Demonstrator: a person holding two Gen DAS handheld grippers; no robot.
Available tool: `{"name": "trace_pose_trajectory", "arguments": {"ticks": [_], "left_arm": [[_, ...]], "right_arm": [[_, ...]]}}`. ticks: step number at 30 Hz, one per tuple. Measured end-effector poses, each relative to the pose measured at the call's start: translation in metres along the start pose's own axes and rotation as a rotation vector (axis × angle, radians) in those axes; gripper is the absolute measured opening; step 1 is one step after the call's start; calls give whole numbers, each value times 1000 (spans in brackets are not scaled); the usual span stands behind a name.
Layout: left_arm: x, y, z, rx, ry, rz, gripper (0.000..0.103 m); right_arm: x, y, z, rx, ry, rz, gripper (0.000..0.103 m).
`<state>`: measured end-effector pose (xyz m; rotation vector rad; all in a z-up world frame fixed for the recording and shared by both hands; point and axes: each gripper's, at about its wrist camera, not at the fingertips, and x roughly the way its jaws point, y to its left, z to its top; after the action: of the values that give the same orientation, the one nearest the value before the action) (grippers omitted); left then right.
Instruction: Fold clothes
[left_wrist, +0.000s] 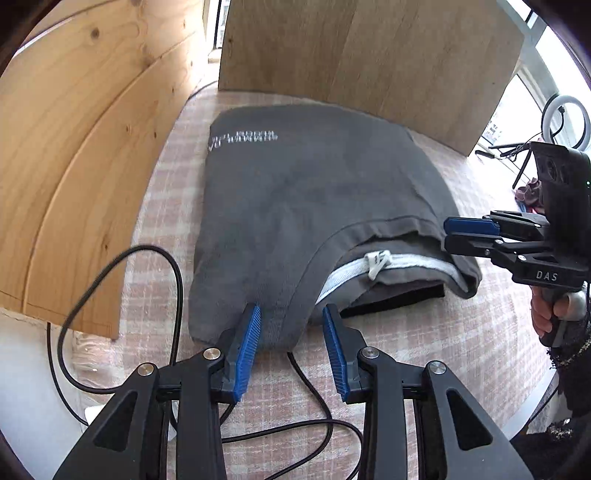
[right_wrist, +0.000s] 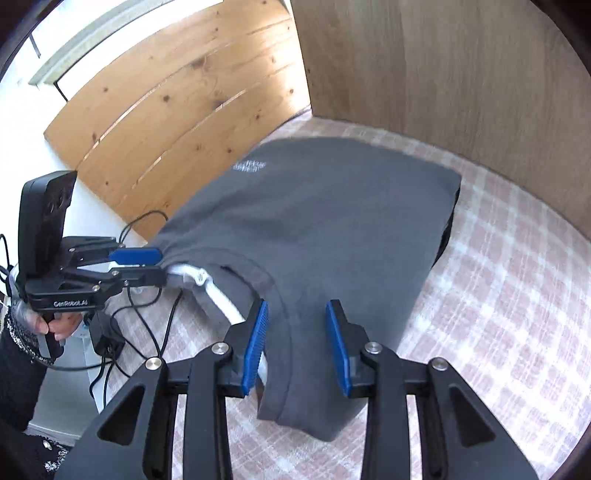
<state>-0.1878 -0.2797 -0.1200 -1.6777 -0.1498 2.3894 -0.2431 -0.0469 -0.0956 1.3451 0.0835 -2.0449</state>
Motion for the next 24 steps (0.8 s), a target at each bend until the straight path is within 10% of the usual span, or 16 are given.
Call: {"name": "trace_pose_trajectory", "arguments": {"ticks": [6,10,24], "left_arm": [[-61,-4,-37,-24,-126,13,34],[-93,-6,-53,-62,-194,5,46],[-118,-50,-62,-48,-265,42,58]], "right_arm": [[-52,22,-41,-24,-22,-67,34],[-98,22,-59,87,-125,-78,58],[-145,60,-95,166,-270,-190,58]]}}
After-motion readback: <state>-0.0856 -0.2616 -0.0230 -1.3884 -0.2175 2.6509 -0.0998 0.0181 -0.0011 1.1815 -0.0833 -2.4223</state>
